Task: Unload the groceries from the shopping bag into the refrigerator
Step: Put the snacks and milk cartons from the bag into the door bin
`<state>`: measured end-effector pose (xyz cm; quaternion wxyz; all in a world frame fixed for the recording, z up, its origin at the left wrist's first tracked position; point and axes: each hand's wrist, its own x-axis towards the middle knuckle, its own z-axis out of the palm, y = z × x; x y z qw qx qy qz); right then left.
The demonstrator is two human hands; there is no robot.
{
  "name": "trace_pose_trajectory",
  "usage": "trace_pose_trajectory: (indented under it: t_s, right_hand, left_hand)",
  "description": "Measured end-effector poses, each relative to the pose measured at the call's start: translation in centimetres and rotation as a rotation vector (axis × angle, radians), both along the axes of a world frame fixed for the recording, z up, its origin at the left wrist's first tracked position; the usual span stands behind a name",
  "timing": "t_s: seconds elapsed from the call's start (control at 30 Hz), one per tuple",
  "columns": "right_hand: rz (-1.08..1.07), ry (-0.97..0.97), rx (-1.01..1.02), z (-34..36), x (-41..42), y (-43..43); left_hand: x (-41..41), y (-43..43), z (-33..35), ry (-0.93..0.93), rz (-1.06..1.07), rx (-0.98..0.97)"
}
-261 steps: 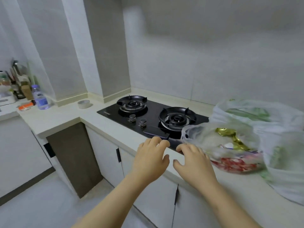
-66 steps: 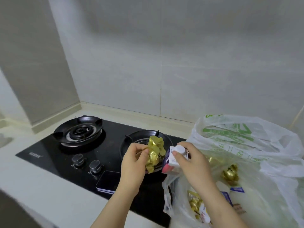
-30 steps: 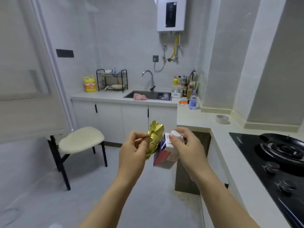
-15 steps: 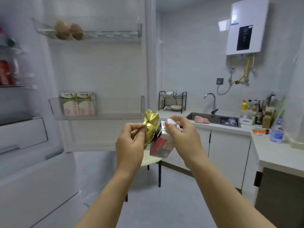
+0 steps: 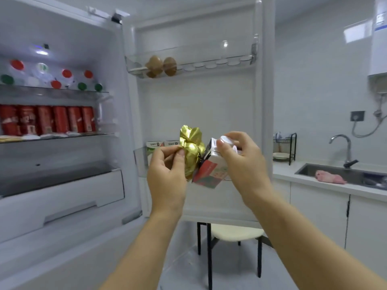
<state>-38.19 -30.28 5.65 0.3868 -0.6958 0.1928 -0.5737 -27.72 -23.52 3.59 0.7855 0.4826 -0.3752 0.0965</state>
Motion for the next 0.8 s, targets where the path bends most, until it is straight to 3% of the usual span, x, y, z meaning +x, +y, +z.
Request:
trace_pose_trajectory:
  t_s: [0.37, 0.8]
  right_hand:
    - [0.126, -0.048, -0.12, 7.2, 8.4, -7.8]
    - [0.095, 0.242, -0.029, 6.5, 15.0, -15.0]
  left_hand:
    - [7.8, -7.1, 6.7, 0.001, 0.109, -0.099]
    - [14.3, -13.4, 6.5, -0.057, 0.063, 0.047]
